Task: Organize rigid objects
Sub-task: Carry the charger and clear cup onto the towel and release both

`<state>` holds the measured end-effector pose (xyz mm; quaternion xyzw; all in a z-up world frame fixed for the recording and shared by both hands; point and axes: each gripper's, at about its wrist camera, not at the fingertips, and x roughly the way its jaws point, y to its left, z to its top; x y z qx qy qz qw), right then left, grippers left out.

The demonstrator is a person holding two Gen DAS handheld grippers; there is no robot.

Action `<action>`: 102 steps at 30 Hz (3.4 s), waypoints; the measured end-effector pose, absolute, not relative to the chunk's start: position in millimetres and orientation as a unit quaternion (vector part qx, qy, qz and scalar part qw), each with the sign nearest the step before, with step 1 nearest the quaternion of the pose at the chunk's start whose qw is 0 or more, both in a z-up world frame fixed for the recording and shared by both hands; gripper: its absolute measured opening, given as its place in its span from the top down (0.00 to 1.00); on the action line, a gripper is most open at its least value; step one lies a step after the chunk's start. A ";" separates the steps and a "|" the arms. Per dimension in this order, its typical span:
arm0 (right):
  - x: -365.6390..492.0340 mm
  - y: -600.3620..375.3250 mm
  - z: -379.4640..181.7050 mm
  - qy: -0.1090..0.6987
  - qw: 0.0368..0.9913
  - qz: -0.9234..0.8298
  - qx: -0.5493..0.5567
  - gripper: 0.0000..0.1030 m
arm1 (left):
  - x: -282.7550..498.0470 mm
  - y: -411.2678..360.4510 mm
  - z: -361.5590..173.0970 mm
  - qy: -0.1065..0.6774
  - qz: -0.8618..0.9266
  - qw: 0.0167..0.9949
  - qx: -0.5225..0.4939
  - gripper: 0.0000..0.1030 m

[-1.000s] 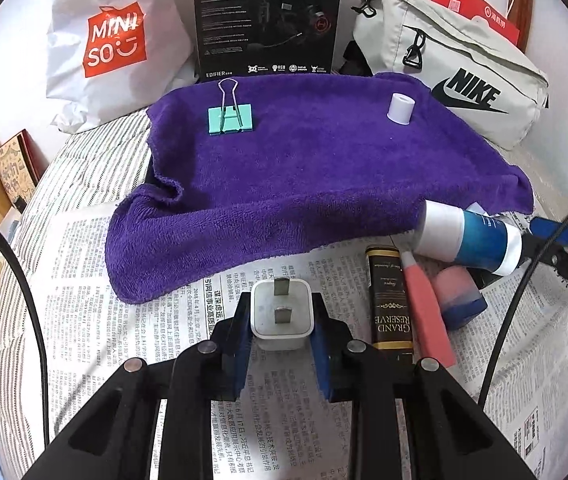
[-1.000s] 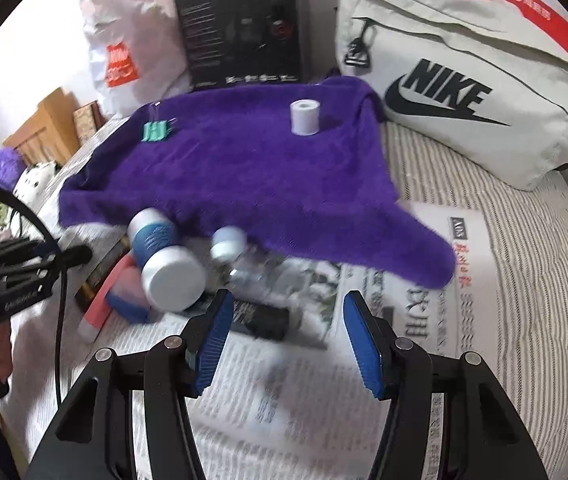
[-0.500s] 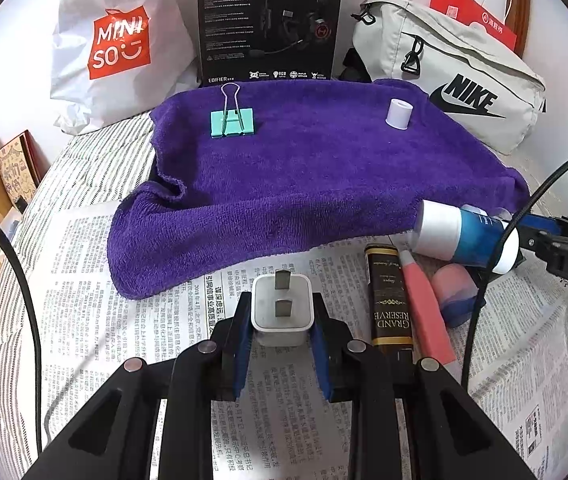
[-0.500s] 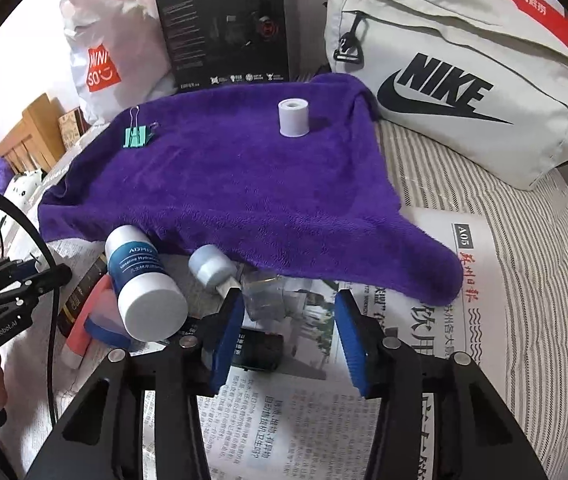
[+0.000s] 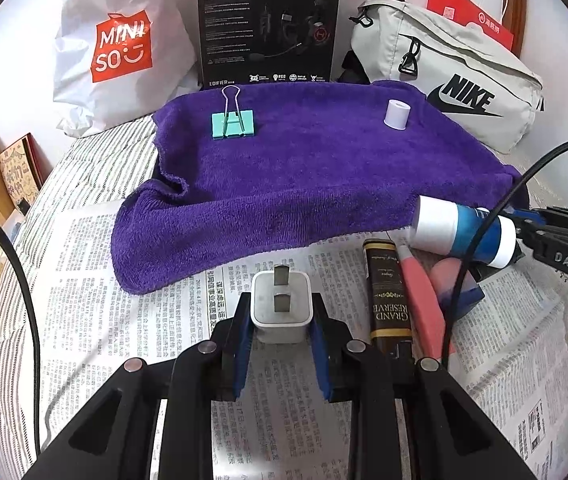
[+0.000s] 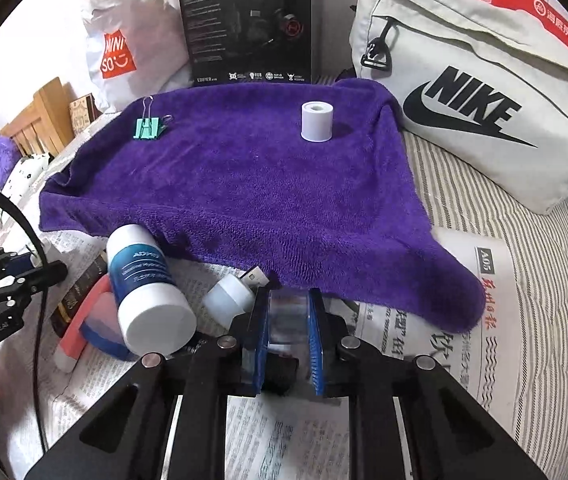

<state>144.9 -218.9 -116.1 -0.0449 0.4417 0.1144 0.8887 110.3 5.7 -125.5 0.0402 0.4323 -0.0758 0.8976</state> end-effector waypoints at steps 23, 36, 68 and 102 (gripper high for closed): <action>130.2 -247.4 -107.5 0.452 0.887 0.096 -0.014 0.83 | 106.6 18.2 -112.1 0.442 -0.096 0.892 -0.001 0.75; 128.0 -244.2 -76.1 0.426 0.897 0.116 -0.019 0.83 | 106.2 20.5 -77.8 0.428 -0.095 0.899 0.005 0.75; 229.0 -228.6 -75.1 0.433 0.893 0.118 -0.046 0.83 | 207.9 27.8 -69.3 0.430 -0.112 0.896 0.005 0.76; 303.9 -210.3 -115.5 0.465 0.875 0.116 -0.061 0.83 | 281.5 29.3 -101.4 0.462 -0.101 0.881 0.019 0.76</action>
